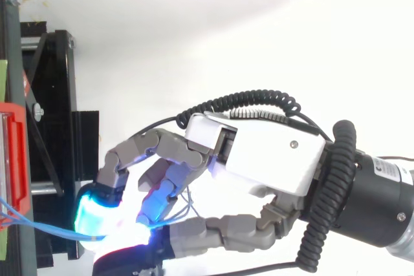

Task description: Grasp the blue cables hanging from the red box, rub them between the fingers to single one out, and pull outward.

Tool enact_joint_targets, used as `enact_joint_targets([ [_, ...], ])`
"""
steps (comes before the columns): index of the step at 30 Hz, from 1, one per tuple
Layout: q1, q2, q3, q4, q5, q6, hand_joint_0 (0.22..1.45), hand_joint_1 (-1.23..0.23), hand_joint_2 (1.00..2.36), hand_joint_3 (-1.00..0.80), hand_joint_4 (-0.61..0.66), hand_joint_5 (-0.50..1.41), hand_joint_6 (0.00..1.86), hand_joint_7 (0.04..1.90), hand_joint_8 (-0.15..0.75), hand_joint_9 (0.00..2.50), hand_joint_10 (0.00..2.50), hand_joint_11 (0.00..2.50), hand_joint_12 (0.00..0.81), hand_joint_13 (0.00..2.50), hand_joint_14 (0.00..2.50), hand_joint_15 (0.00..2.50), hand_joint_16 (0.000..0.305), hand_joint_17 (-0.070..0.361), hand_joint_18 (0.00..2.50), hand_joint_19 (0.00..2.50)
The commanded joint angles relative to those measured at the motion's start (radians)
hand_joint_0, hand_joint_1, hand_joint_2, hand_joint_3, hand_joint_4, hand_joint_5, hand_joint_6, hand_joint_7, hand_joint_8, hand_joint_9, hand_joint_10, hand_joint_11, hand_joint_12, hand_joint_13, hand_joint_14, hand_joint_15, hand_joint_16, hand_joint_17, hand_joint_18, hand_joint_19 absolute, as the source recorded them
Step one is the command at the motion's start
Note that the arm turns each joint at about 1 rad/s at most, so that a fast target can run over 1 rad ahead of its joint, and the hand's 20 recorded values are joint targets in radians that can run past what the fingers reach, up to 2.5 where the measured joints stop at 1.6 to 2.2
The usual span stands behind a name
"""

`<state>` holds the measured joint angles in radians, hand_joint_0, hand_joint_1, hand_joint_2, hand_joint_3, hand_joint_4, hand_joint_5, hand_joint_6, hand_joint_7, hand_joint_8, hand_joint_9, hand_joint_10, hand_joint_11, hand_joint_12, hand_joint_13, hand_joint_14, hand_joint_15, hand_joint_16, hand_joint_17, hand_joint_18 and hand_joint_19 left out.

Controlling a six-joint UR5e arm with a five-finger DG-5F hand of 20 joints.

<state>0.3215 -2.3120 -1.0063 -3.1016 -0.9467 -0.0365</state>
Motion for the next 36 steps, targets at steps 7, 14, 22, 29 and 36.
enact_joint_targets([
  [7, 0.002, -0.001, 0.002, 0.001, 0.006, 0.000, 0.60, -0.69, 1.01, -0.36, 0.10, -0.13, 0.89, 0.95, 0.272, 1.33, 0.02, 1.22, 0.336, 1.05, 0.03, 0.69, 0.037, 0.084, 0.69, 0.46],
  [14, 0.004, 0.000, -0.005, 0.005, 0.006, -0.002, 0.64, -0.78, 1.02, -0.02, -0.09, -0.14, 0.94, 0.96, 0.298, 1.26, 0.02, 1.19, 0.356, 1.04, 0.02, 0.68, 0.045, 0.100, 0.73, 0.42],
  [22, 0.004, 0.000, -0.006, -0.014, 0.003, 0.017, 0.77, -0.87, 1.01, -0.37, -0.19, -0.18, 0.95, 0.94, 0.226, 1.16, 0.02, 1.20, 0.305, 0.96, 0.03, 0.70, 0.037, 0.083, 0.65, 0.46],
  [29, 0.001, 0.000, -0.005, -0.014, 0.005, 0.024, 0.73, -0.86, 1.00, -0.50, -0.18, -0.15, 0.94, 0.97, 0.223, 1.25, 0.02, 1.18, 0.301, 1.00, 0.03, 0.69, 0.035, 0.078, 0.69, 0.46],
  [36, 0.004, -0.001, -0.005, -0.014, 0.003, 0.023, 0.61, -0.82, 1.00, -0.50, -0.08, -0.13, 0.91, 0.90, 0.221, 1.26, 0.02, 1.12, 0.298, 1.00, 0.03, 0.69, 0.034, 0.078, 0.70, 0.47],
])
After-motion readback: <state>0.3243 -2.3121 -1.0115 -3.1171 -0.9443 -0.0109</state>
